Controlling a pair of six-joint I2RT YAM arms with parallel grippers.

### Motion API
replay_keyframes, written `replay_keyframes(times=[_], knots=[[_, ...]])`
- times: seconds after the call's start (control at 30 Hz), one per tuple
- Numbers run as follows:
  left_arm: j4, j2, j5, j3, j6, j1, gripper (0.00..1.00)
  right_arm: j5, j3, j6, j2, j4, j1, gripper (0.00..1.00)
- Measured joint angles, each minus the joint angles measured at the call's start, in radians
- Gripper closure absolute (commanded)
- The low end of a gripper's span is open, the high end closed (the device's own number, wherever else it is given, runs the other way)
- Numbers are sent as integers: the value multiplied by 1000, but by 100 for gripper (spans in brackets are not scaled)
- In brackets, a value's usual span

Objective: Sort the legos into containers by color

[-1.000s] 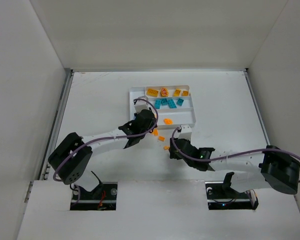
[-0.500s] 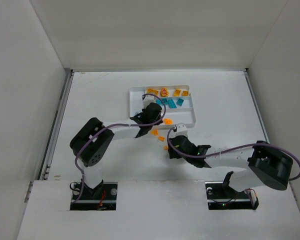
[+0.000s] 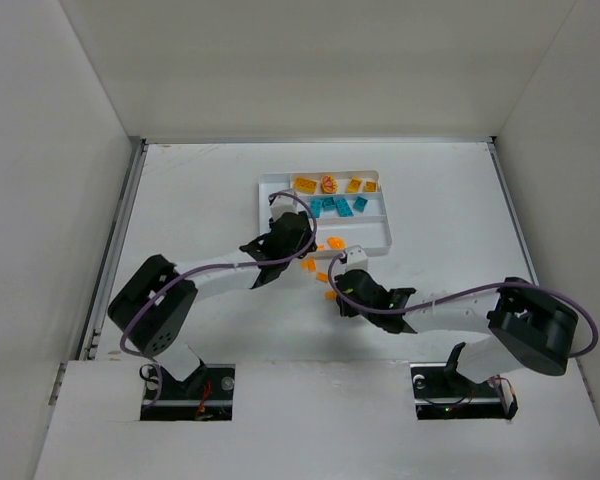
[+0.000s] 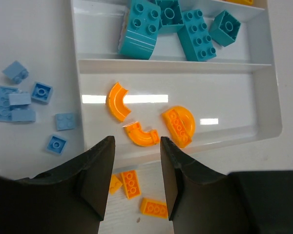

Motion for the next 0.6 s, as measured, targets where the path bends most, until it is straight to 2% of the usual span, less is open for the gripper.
replay_keyframes(times=[0.23, 0.37, 0.6], knots=[[16, -179, -31, -156, 0, -56, 61, 26, 14, 40, 11, -22, 34, 85], [16, -216, -68, -227, 1, -133, 61, 45, 12, 76, -7, -51, 40, 86], [13, -246, -96, -291, 4, -244, 58, 65, -4, 95, -171, -107, 10, 86]])
